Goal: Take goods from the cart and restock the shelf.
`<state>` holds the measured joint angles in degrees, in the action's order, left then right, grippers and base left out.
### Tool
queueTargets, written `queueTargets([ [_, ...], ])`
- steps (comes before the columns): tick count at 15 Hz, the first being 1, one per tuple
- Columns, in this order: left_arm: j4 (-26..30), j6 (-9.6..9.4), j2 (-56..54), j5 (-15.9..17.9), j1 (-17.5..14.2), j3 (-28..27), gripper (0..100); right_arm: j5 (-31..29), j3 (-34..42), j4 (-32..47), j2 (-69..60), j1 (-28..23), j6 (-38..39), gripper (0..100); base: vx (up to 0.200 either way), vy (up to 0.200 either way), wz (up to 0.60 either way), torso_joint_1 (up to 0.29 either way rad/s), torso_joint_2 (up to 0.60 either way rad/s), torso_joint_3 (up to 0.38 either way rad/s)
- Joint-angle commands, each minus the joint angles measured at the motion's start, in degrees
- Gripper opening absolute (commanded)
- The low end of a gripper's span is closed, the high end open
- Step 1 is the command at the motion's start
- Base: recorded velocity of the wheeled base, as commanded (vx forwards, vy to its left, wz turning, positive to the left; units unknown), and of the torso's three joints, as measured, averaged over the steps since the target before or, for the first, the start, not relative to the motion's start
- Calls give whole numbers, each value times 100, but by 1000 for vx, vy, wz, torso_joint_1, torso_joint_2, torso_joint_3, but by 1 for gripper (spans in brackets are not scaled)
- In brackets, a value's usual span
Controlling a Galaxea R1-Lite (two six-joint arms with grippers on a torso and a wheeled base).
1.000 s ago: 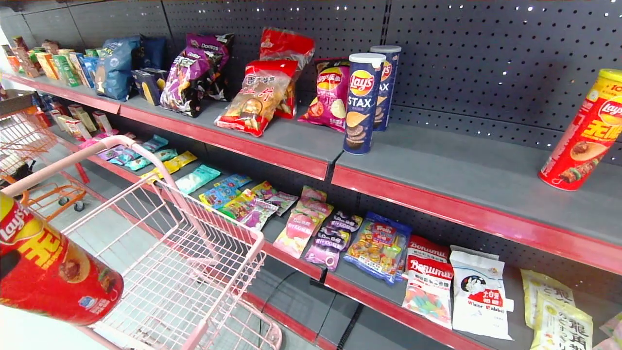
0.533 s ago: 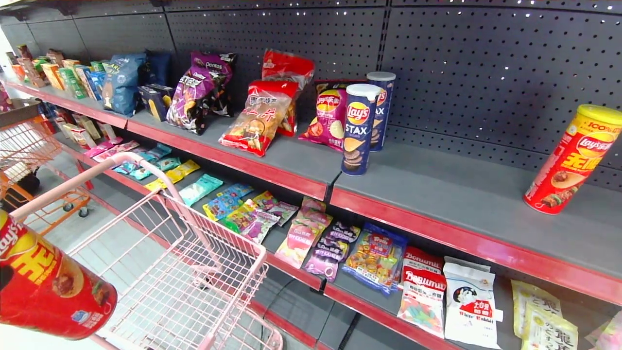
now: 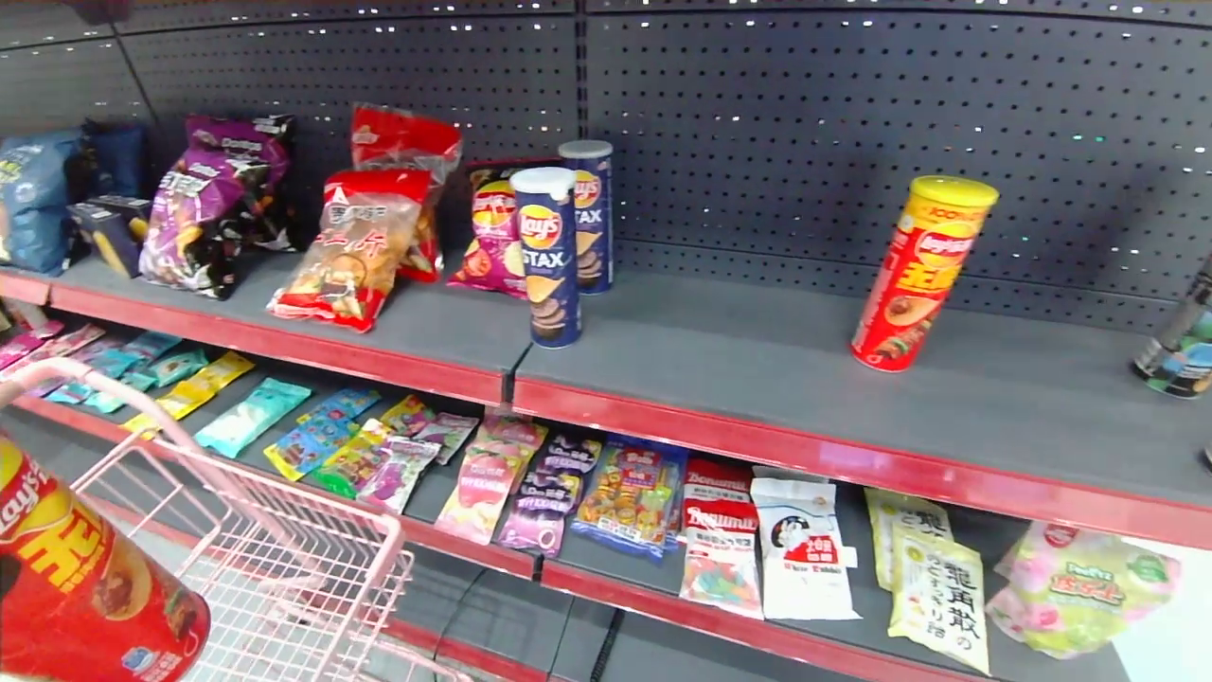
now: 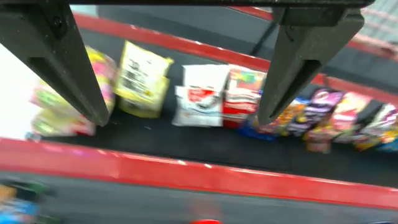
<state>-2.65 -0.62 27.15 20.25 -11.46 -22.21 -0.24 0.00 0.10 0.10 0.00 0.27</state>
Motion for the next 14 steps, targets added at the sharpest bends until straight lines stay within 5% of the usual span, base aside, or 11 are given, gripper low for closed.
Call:
queueTargets([
  [1,-8,1,-25,-100,-5,33,0,-2,0,-1,-1,0,0,100,0,0,-600,2,2,-2],
  [4,27,-158,-34,-329,-58,59,0,-2,0,-1,-1,0,0,100,0,0,-600,-4,2,1],
  [6,221,-720,-43,-733,-76,59,0,-2,0,-1,-1,0,0,100,0,0,-300,1,-1,-1],
  [7,221,-790,-52,-733,-76,59,0,-2,0,-1,-1,0,0,100,0,0,0,0,0,0],
  [9,221,-782,-104,-733,-58,68,0,-2,0,-1,-1,0,0,100,0,0,0,0,0,0],
  [14,229,-782,-377,-706,-58,147,0,-2,0,-1,-1,0,-9,100,200,0,0,-3,-5,3],
])
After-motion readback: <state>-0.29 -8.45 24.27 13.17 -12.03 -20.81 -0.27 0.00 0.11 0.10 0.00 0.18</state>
